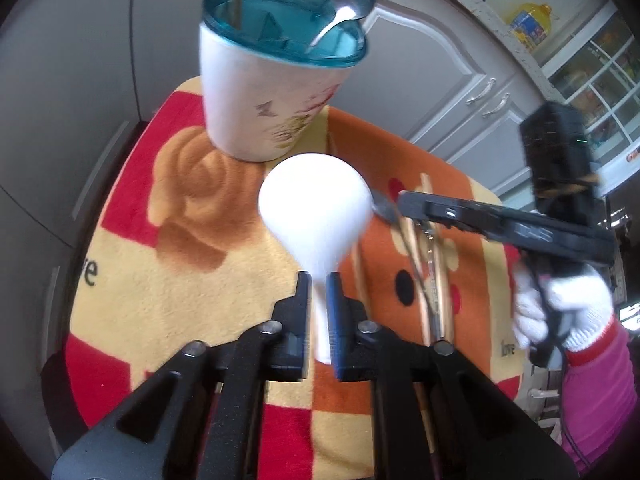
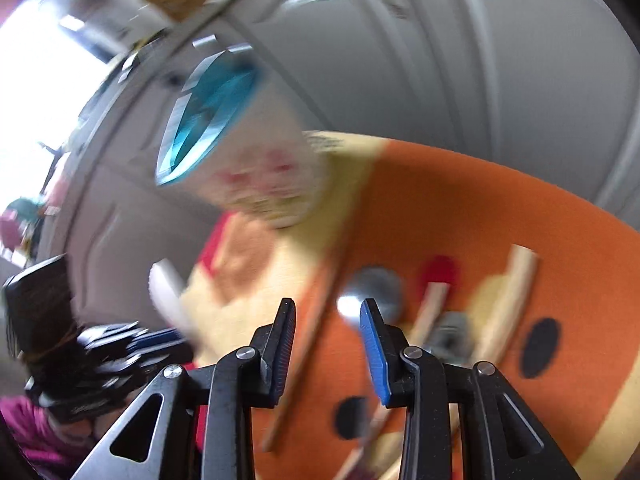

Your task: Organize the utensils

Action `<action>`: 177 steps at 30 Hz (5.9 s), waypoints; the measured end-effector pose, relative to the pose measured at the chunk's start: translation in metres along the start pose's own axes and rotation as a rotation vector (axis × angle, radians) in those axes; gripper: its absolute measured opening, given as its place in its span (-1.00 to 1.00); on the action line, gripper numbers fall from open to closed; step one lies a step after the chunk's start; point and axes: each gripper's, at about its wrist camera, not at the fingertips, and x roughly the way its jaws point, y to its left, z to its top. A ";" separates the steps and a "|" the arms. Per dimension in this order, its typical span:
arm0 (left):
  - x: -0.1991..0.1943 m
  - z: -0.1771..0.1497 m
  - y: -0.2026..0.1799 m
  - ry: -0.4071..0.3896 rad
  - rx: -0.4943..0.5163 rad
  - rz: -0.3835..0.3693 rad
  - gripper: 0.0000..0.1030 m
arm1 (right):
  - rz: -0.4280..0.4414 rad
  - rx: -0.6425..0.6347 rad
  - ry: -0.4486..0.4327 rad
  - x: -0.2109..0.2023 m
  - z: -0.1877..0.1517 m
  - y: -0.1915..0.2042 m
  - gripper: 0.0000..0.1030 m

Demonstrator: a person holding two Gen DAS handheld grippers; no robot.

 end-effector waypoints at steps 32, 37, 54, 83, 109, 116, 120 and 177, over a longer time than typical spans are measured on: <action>0.069 0.014 -0.019 0.037 0.067 0.145 -0.67 | -0.283 -0.093 -0.002 0.025 -0.020 -0.013 -0.93; 0.066 0.015 -0.011 0.044 0.041 0.095 -0.68 | -0.229 -0.039 -0.034 0.015 -0.024 -0.022 -0.94; -0.026 0.020 -0.006 -0.115 -0.011 -0.024 -0.69 | -0.132 -0.013 -0.175 -0.046 -0.041 0.010 -0.95; -0.093 0.072 0.006 -0.314 -0.058 -0.083 -0.69 | -0.250 -0.025 -0.085 -0.009 -0.006 -0.004 -0.32; -0.093 0.132 0.008 -0.426 -0.097 -0.104 -0.69 | -0.110 -0.153 -0.326 -0.095 0.037 0.036 -0.97; -0.090 0.146 0.013 -0.532 -0.100 -0.042 -0.69 | -0.142 -0.256 -0.541 -0.141 0.072 0.100 -0.97; -0.079 0.151 0.016 -0.588 -0.081 0.007 -0.69 | -0.215 -0.311 -0.607 -0.132 0.098 0.126 -0.97; -0.069 0.057 -0.009 -0.406 0.037 0.067 -0.14 | -0.281 -0.228 -0.396 -0.094 0.004 0.108 -0.41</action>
